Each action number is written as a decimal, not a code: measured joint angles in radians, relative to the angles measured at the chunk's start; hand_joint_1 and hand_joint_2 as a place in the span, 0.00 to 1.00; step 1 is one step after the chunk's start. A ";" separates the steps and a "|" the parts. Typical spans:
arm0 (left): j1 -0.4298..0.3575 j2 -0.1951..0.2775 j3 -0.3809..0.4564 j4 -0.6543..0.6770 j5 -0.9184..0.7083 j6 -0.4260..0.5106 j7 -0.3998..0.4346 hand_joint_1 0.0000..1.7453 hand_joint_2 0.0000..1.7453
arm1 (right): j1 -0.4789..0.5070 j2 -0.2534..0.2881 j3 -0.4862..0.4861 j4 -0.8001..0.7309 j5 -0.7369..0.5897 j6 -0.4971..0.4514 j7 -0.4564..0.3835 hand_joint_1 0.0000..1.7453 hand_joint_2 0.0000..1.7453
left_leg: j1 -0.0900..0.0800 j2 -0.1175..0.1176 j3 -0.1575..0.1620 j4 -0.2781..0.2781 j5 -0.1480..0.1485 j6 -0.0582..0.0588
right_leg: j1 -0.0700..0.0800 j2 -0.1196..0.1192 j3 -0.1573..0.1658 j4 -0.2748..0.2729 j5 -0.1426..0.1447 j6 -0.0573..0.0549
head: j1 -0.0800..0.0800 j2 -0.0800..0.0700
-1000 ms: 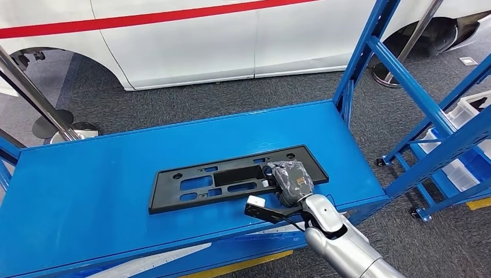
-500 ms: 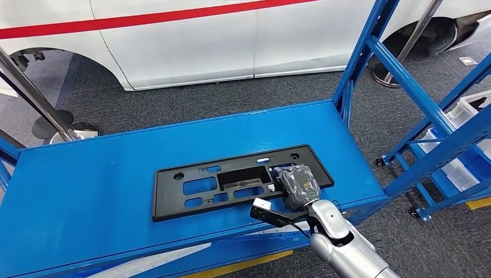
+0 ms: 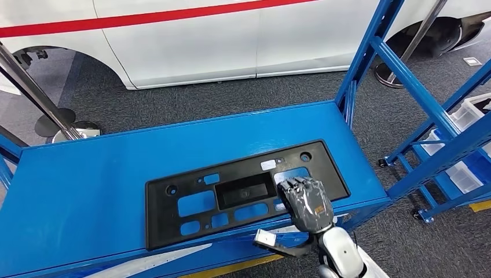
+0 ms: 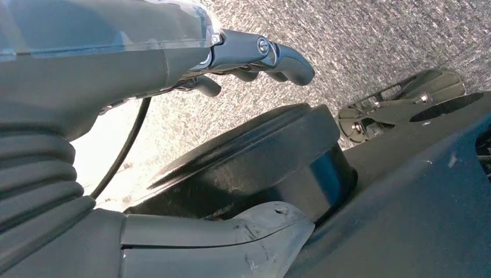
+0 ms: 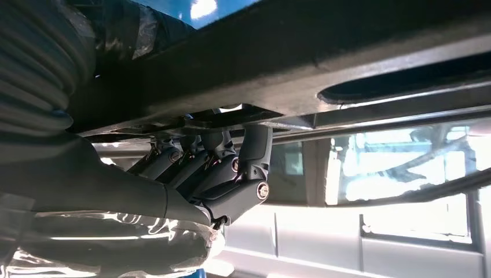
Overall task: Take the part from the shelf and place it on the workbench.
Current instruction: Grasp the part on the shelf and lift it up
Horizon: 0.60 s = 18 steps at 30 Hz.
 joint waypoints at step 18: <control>-0.001 -0.002 0.000 0.000 -0.019 0.004 0.001 0.00 1.00 | 0.119 -0.009 -0.017 -0.170 -0.098 0.007 -0.032 0.97 1.00 | -0.001 0.012 0.002 -0.013 0.014 0.038 | -0.007 0.001 -0.087 0.223 -0.140 0.026 | 0.000 0.000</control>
